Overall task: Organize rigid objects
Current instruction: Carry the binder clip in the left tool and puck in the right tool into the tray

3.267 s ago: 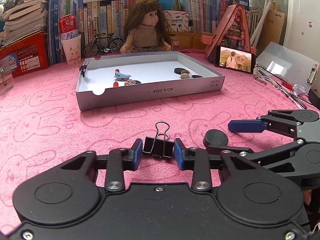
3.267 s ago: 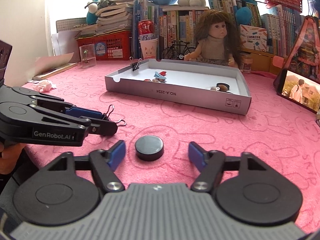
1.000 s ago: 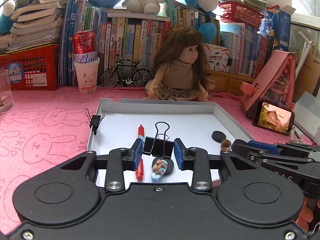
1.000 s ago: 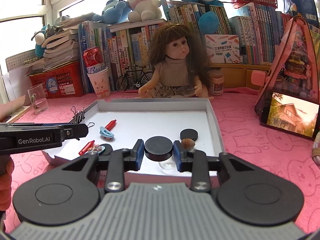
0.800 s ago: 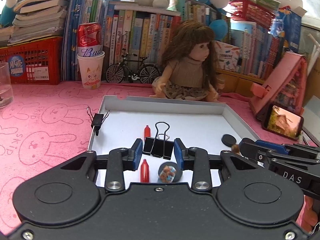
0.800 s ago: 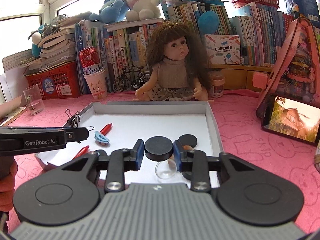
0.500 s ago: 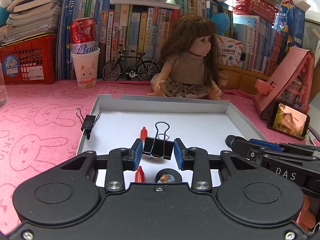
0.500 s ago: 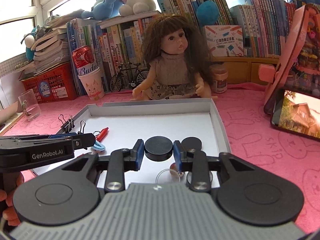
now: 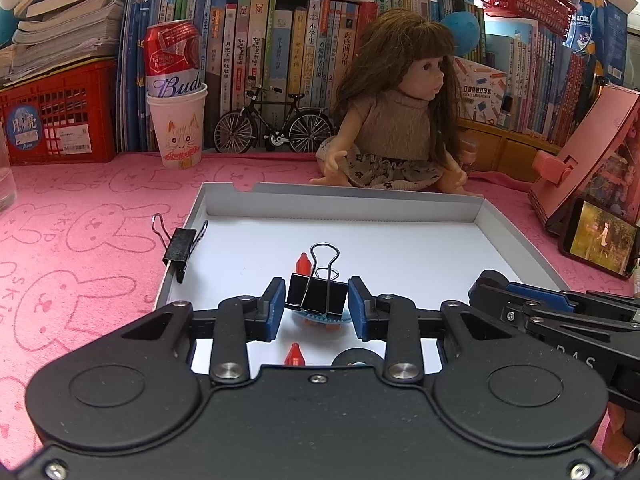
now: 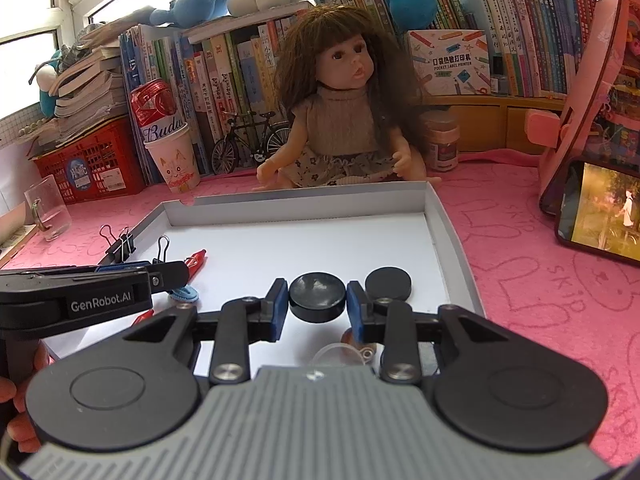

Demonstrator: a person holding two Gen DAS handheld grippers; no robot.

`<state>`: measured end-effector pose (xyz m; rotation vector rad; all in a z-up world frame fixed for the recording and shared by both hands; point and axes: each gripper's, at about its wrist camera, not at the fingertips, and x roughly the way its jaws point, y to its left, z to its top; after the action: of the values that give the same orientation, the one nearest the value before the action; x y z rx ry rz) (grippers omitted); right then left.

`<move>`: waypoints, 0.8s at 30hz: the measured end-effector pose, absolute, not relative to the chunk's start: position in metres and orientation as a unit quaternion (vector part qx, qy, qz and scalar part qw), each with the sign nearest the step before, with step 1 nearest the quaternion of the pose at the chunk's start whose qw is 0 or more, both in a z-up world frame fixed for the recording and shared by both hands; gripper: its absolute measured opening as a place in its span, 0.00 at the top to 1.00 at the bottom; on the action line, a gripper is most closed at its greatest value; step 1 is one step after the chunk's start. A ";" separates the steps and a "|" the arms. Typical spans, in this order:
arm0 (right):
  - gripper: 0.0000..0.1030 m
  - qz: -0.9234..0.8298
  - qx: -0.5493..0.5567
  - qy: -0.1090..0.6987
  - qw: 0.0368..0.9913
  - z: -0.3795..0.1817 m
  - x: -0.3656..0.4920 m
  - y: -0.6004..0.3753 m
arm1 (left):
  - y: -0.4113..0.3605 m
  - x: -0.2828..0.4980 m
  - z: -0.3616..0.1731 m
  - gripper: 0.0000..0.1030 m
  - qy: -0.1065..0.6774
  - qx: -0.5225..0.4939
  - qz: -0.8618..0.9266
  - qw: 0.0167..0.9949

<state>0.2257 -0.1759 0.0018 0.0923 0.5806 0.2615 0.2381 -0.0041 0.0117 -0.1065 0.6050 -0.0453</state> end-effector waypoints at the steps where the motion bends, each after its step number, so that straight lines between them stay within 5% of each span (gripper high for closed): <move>1: 0.64 0.128 0.046 0.286 0.949 0.001 0.227 -0.176 | -0.004 0.239 0.011 0.69 0.298 -0.052 -0.022 0.953; 24: 0.64 0.131 0.046 0.293 0.946 -0.004 0.243 -0.170 | 0.013 0.261 0.011 0.69 0.299 -0.051 0.006 0.953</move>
<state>0.2426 -0.1696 -0.0039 0.0944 0.5967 0.2670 0.2605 0.0128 0.0107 -0.1036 0.6077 0.0118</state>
